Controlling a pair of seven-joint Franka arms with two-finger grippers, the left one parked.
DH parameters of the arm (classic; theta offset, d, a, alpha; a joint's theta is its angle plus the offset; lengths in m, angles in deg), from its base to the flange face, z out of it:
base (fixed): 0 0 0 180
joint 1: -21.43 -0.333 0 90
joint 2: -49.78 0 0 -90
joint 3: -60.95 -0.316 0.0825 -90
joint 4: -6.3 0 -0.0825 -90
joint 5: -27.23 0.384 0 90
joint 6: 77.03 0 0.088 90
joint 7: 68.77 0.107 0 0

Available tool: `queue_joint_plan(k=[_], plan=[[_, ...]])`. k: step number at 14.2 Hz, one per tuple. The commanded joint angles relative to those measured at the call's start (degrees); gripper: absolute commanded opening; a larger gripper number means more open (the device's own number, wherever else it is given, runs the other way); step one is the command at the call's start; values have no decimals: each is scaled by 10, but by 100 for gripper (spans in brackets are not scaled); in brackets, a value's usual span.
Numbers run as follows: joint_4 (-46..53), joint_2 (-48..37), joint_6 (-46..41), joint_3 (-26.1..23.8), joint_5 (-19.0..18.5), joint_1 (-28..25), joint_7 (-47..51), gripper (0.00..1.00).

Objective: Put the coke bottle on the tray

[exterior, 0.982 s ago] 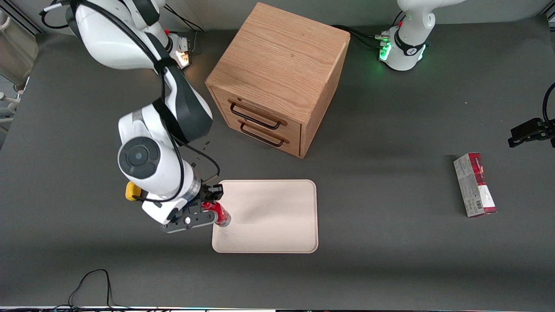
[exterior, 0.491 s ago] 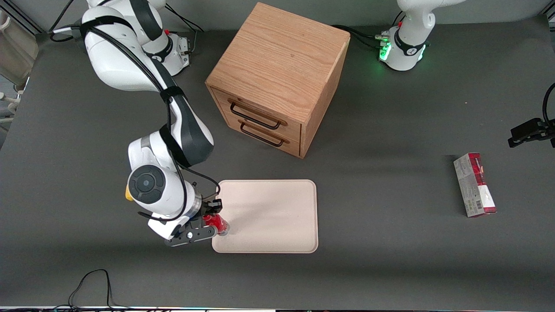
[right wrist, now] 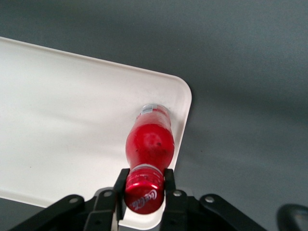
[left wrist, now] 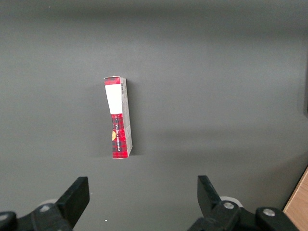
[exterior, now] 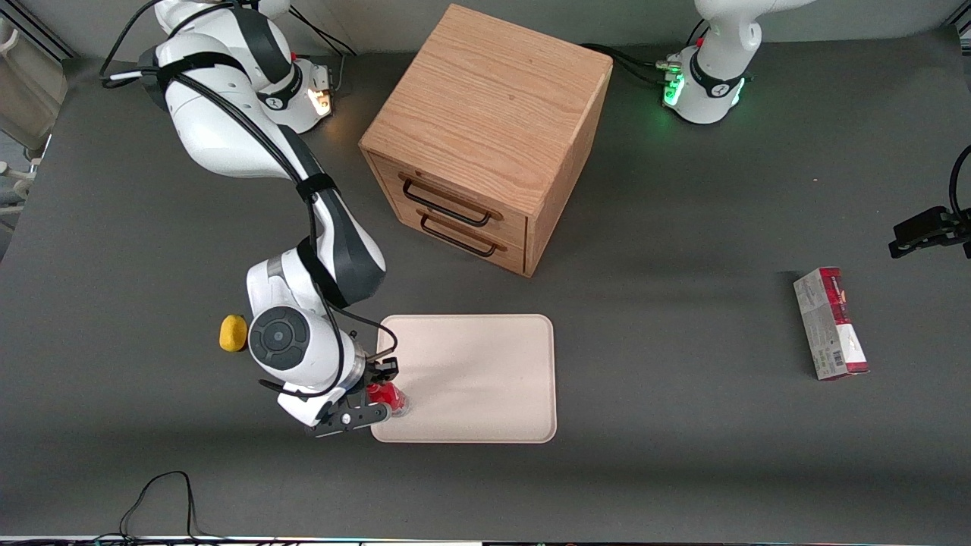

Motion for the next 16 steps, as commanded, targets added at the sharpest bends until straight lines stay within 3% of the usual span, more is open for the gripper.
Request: queue_joint_plan(k=[1,3,11,16], plan=[[22,-4,-8,-1,1,1,-5,100],[20,-25,-22,0,2,2,-5,100],[5,-179,-263,6,-5,2,45,100],[-146,-328,-282,88,2,12,13,100]])
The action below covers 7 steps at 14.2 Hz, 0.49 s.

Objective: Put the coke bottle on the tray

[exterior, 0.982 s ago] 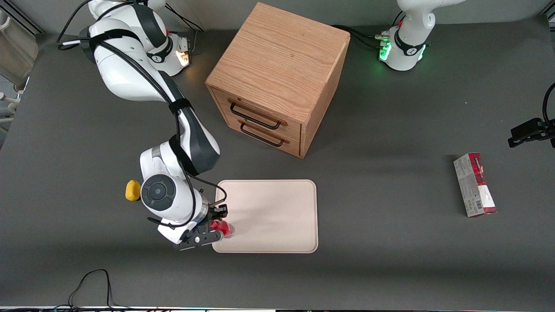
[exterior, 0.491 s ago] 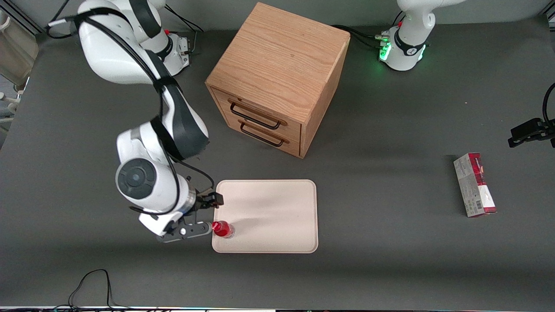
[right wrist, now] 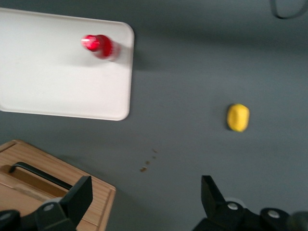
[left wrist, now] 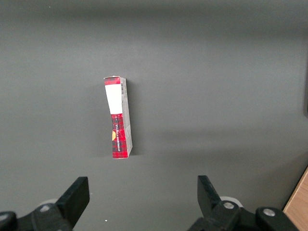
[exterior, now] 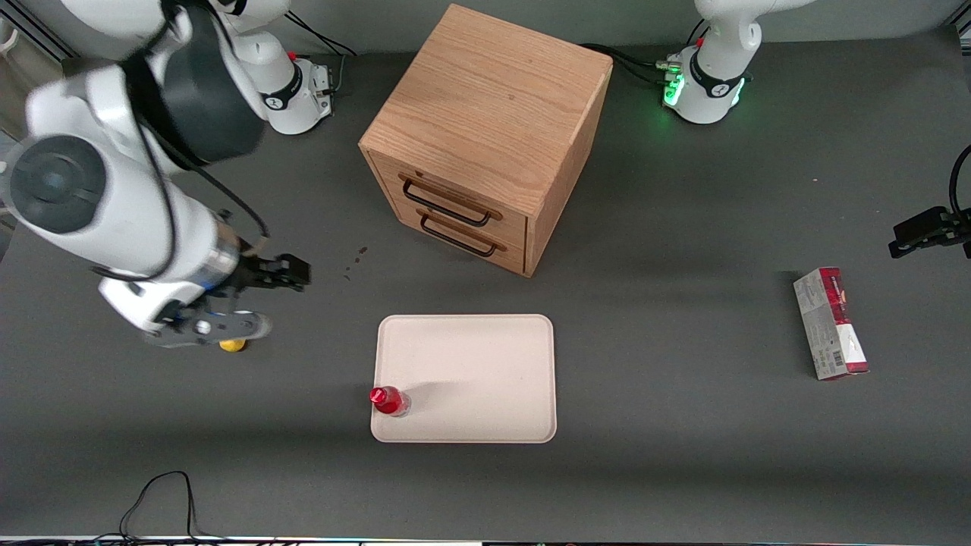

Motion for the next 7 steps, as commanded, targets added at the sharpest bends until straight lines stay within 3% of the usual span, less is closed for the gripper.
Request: queue_joint_plan(k=[1,3,7], plan=[[-145,-101,23,53,4,1,-29,100],[-213,-150,60,88,4,0,-69,100],[-358,-245,157,83,4,60,-103,100]])
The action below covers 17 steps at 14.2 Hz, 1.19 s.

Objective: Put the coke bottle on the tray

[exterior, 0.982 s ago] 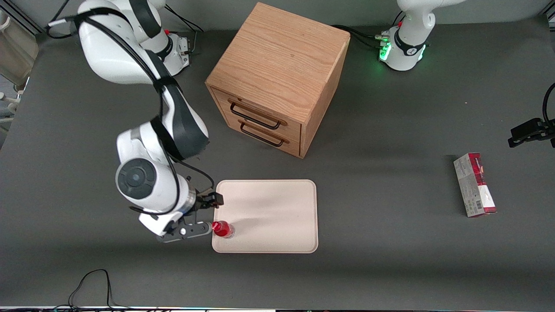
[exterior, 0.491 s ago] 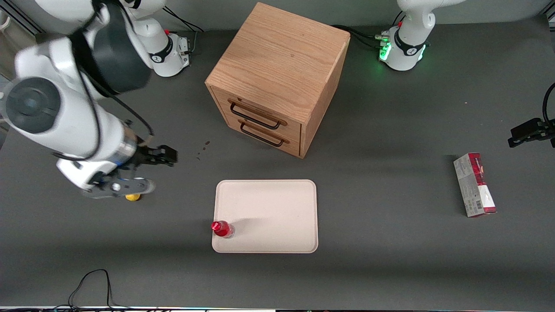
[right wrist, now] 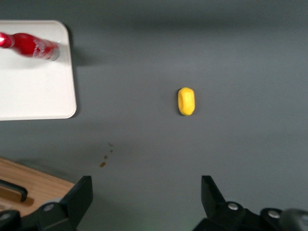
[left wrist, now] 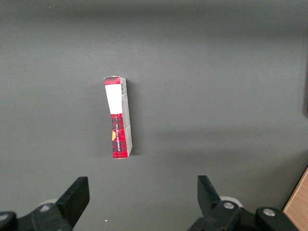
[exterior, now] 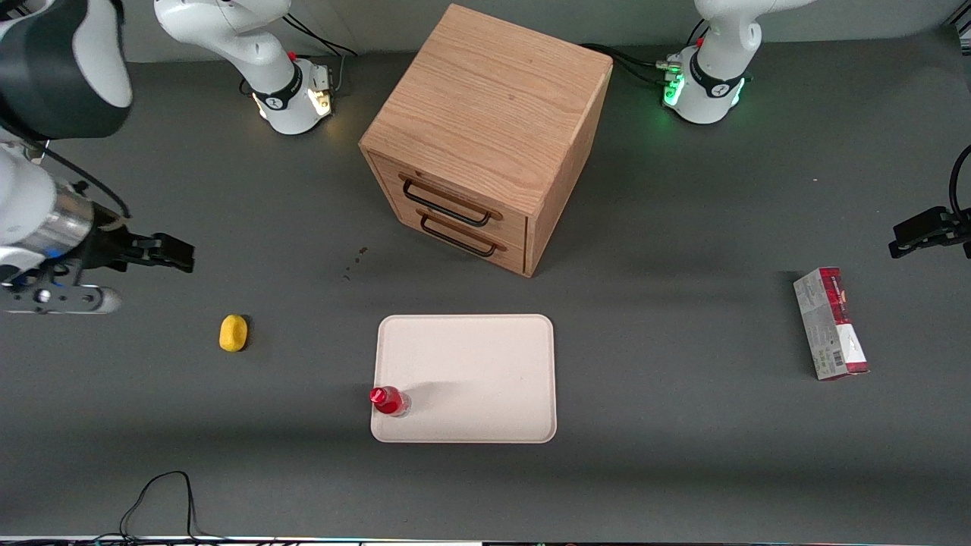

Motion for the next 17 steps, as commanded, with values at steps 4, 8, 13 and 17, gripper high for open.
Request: queue_joint_plan(k=[4,8,13,17], plan=[[-111,-81,71,-63,-4,99,-51,100],[-99,-80,62,-78,-6,122,-49,100],[-77,-77,32,-64,-5,122,-47,100],[-75,-77,28,-47,-5,114,-40,100]])
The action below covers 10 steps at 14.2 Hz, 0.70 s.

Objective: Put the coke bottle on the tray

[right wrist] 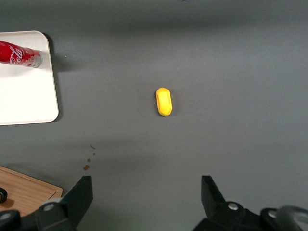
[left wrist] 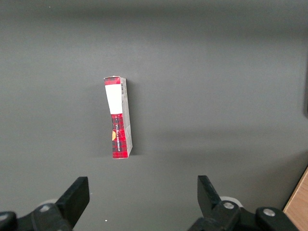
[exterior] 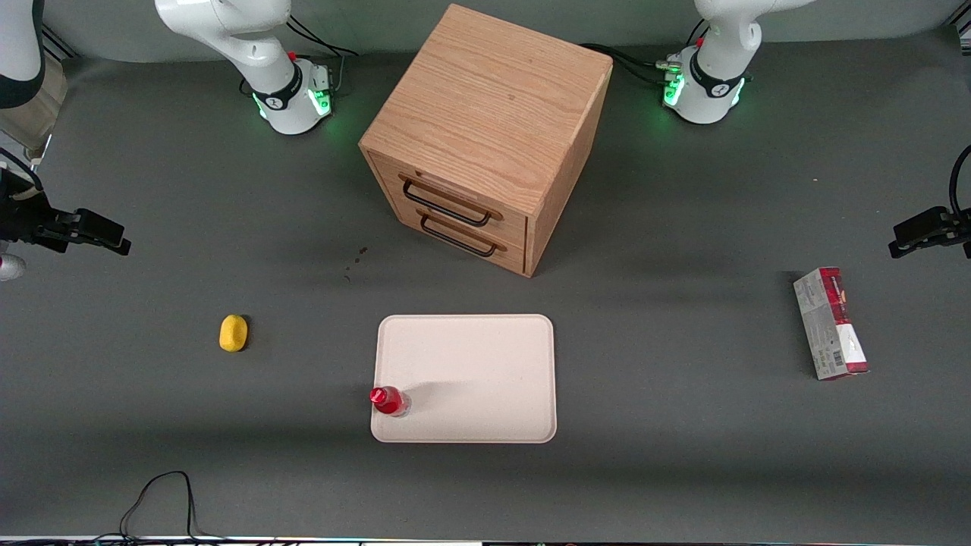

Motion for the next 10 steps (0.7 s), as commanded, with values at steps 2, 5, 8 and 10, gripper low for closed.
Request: queue_joint_plan(k=[2,5,8,10], plan=[[7,-3,-12,13,-4,-8,3,100],[6,-4,-13,15,-2,-7,4,100],[6,-5,-13,15,0,-7,-5,100],[6,-5,-13,16,0,-7,-9,100]])
